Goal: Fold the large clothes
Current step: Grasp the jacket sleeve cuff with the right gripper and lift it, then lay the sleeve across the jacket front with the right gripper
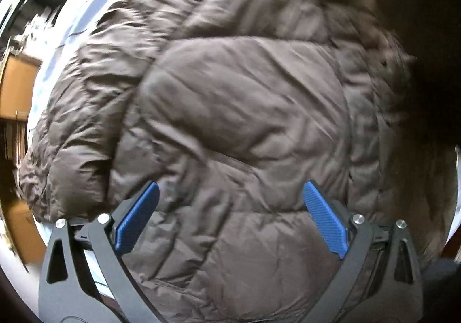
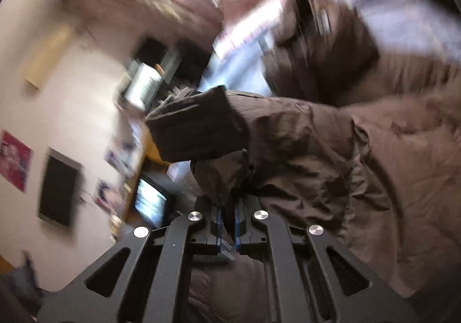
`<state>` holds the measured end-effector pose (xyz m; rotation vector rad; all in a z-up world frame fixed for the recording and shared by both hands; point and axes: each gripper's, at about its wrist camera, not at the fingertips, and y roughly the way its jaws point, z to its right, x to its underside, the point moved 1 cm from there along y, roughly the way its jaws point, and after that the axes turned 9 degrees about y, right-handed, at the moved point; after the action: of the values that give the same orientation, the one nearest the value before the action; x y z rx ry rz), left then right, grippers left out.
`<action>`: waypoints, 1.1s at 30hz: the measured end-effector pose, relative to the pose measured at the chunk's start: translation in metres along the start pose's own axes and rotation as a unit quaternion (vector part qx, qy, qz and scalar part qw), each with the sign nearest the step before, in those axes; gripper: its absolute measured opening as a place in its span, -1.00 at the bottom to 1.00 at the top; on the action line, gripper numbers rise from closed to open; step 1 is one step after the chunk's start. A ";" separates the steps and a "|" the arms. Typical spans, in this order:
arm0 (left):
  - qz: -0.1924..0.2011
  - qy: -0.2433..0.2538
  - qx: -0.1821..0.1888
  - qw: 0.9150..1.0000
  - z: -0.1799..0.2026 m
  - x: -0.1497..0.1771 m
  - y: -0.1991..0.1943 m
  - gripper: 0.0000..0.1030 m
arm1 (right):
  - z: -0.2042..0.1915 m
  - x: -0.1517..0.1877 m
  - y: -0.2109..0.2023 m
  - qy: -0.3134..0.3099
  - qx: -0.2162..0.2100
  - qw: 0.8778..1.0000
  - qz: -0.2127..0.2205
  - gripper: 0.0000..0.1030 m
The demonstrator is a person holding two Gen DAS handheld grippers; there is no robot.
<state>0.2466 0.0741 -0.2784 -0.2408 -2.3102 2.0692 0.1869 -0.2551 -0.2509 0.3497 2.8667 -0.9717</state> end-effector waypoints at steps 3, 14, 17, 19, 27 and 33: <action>0.014 -0.024 -0.004 1.000 -0.011 0.001 0.018 0.96 | 0.024 0.007 0.046 0.027 0.086 0.994 -0.064 -0.13; 0.082 0.016 -0.040 0.996 0.018 -0.021 0.088 0.96 | 0.000 0.004 -0.048 -0.033 0.134 0.988 0.072 0.18; 0.060 0.053 -0.063 0.995 0.052 -0.033 0.119 0.96 | 0.044 -0.021 -0.057 0.019 0.240 0.966 0.098 -0.23; 0.043 0.075 -0.084 0.993 0.064 -0.027 0.140 0.96 | 0.073 -0.027 -0.046 0.038 0.301 0.949 0.086 -0.32; 0.034 0.083 -0.077 0.993 0.099 -0.050 0.184 0.96 | 0.133 -0.063 0.006 0.043 0.388 0.917 0.087 -0.59; 0.055 0.099 -0.116 0.987 0.097 -0.042 0.228 0.96 | 0.145 -0.076 -0.008 0.143 0.378 0.906 0.125 -0.58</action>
<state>0.2972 -0.0035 -0.5119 -0.5649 -2.4596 1.7238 0.2612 -0.3637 -0.3485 0.9530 2.4225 -2.0809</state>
